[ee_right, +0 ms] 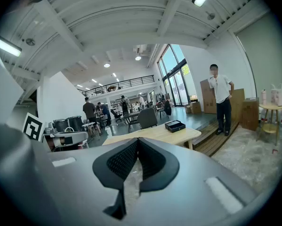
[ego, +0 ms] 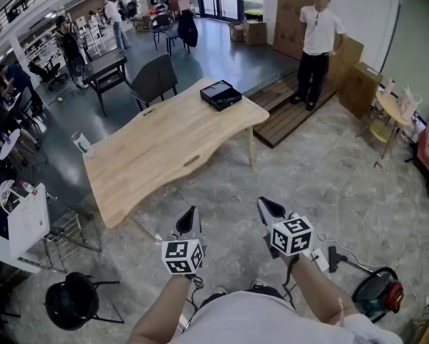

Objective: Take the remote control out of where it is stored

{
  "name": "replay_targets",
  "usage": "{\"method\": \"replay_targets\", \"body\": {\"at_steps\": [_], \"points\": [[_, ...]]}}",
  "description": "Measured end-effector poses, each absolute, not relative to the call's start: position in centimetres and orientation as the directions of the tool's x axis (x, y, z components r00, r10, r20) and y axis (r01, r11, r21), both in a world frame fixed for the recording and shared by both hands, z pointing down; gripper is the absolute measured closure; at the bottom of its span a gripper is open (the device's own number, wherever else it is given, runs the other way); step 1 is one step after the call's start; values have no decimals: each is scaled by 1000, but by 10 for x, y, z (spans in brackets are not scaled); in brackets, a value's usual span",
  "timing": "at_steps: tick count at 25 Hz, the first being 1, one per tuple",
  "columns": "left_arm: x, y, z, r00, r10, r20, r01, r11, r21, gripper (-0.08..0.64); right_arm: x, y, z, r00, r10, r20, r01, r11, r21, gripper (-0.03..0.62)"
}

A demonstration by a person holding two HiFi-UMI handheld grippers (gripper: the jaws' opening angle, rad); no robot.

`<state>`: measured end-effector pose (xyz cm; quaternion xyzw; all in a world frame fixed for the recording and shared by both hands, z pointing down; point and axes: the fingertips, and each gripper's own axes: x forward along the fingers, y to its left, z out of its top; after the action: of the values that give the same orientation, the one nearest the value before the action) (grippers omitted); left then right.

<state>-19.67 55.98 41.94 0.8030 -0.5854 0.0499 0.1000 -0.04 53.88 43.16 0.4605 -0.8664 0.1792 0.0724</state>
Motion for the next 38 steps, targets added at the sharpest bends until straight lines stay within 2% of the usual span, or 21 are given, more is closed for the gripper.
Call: {"method": "replay_targets", "body": {"at_steps": [24, 38], "points": [[-179, 554, 439, 299, -926, 231, -953, -276, 126, 560, 27, 535, 442, -556, -776, 297, -830, 500, -247, 565], [-132, 508, 445, 226, -948, 226, -972, -203, 122, 560, 78, 475, 461, -610, -730, 308, -792, 548, -270, 565]]}}
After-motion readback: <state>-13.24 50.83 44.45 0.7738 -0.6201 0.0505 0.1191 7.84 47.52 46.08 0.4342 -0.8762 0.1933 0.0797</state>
